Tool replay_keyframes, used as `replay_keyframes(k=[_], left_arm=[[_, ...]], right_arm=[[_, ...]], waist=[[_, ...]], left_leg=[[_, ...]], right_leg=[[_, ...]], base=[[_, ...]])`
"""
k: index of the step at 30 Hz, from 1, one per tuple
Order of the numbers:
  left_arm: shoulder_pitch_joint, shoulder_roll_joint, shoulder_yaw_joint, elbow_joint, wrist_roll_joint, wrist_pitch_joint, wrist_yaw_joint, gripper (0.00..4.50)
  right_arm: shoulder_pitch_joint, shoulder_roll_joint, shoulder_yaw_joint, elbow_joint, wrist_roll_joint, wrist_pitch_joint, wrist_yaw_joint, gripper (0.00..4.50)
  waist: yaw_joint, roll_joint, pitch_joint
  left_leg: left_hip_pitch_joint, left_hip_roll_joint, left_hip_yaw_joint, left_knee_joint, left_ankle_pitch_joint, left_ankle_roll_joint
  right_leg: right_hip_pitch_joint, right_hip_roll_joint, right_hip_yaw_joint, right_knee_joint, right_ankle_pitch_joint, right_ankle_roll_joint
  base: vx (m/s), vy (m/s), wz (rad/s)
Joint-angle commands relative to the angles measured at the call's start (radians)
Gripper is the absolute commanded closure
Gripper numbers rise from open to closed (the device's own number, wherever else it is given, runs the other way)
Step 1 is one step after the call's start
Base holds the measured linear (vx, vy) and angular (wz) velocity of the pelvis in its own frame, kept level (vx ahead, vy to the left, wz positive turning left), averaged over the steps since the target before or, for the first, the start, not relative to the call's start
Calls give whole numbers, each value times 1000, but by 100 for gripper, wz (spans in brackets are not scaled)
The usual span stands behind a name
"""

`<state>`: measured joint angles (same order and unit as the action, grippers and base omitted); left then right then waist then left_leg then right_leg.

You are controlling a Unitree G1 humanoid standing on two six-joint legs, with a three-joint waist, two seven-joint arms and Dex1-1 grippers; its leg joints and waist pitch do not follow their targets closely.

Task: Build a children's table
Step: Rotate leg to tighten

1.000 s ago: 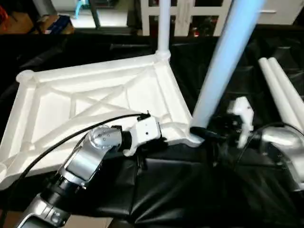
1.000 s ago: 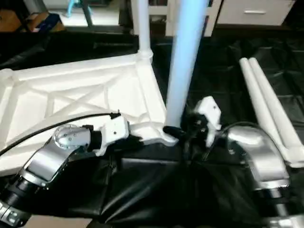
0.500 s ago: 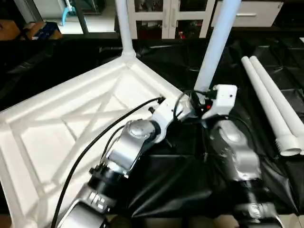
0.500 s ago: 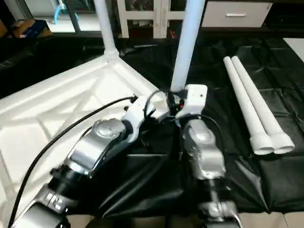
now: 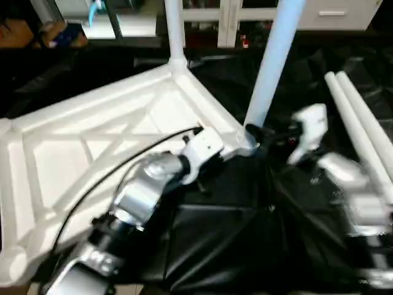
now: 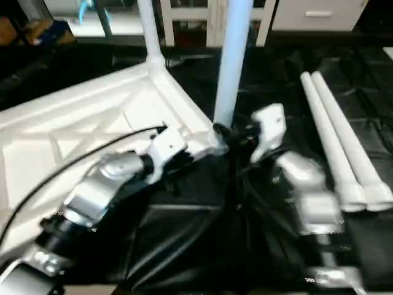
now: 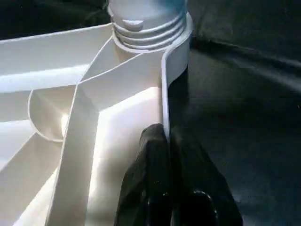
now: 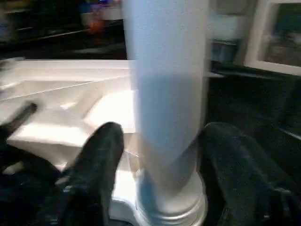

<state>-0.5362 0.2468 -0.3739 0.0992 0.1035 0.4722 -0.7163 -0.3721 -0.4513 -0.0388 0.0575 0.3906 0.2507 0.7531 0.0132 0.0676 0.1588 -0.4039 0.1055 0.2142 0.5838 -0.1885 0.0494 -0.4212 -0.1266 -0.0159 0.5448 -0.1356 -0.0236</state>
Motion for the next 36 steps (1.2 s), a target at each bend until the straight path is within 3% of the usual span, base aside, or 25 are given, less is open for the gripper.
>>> replay_keyframes(k=[1, 3, 6, 8, 9, 12, 14, 16, 17, 21, 24, 36], left_arm=[[59, 79, -49, 0, -6, -56, -103, 450], [69, 98, -55, -11, -14, -65, -124, 450], [84, 118, -60, -31, -33, -79, -158, 450], [92, 127, -66, -50, -45, -82, -179, 450], [95, 128, -66, -56, -46, -80, -185, 450], [97, 130, -69, -63, -50, -88, -198, 450], [101, 137, -74, -77, -62, -101, -221, 450], [103, 141, -79, -85, -68, -105, -229, 450], [104, 143, -81, -91, -71, -104, -233, 450], [106, 146, -80, -96, -72, -107, -242, 450], [105, 148, -80, -96, -74, -107, -245, 450], [106, 153, -84, -99, -78, -105, -251, 450]], right_arm=[[45, -74, -21, -61, 65, 45, 152, 121], [57, -101, -26, -69, 84, 65, 191, 98], [70, -135, -26, -69, 91, 72, 226, 79], [67, -152, -13, -51, 68, 56, 229, 79], [66, -159, -7, -46, 60, 52, 234, 79], [59, -158, 1, -31, 43, 37, 232, 79], [52, -153, 7, -15, 42, 26, 244, 79], [48, -151, 15, -9, 44, 24, 260, 79], [46, -151, 22, -6, 48, 29, 274, 105], [45, -168, 45, 11, 37, 31, 315, 127], [45, -172, 50, 20, 30, 26, 320, 153], [41, -164, 39, 37, 36, 21, 332, 247]], waist=[[10, -13, -87], [12, -11, -86], [18, -12, -82], [20, -12, -78], [22, -10, -75], [22, -11, -75], [22, -13, -78], [22, -14, -80], [23, -13, -82], [26, -14, -86], [27, -15, -85], [27, -14, -87]], left_leg=[[33, 107, -56, -68, -45, 182], [34, 108, -54, -65, -13, 214], [37, 112, -53, -70, -56, 200], [38, 115, -54, -78, -113, 169], [46, 116, -53, -86, -175, 127], [49, 114, -51, -91, -222, 82], [49, 113, -48, -90, -213, 77], [44, 113, -48, -88, -196, 87], [46, 113, -47, -86, -179, 95], [42, 112, -46, -77, -113, 132], [39, 112, -47, -76, -101, 143], [42, 112, -47, -75, -111, 138]], right_leg=[[45, -35, 16, -11, 48, -264], [44, -35, 15, -9, 54, -280], [42, -36, 15, -16, -37, -278], [40, -33, 16, -23, -122, -269], [35, -30, 18, -31, -191, -254], [31, -28, 20, -33, -206, -235], [32, -30, 21, -31, -189, -235], [35, -34, 22, -28, -169, -239], [34, -34, 22, -27, -149, -241], [39, -36, 20, -18, -81, -261], [40, -36, 19, -18, -85, -265], [40, -33, 18, -17, -101, -266]], base=[[58, -10, 2], [26, -5, 1], [0, 0, 0], [0, 0, 0], [0, 0, 0], [0, 0, 0], [0, 0, 0], [0, 0, 0], [0, 0, 0], [0, 0, 0], [0, 0, 0], [0, 0, 0]])
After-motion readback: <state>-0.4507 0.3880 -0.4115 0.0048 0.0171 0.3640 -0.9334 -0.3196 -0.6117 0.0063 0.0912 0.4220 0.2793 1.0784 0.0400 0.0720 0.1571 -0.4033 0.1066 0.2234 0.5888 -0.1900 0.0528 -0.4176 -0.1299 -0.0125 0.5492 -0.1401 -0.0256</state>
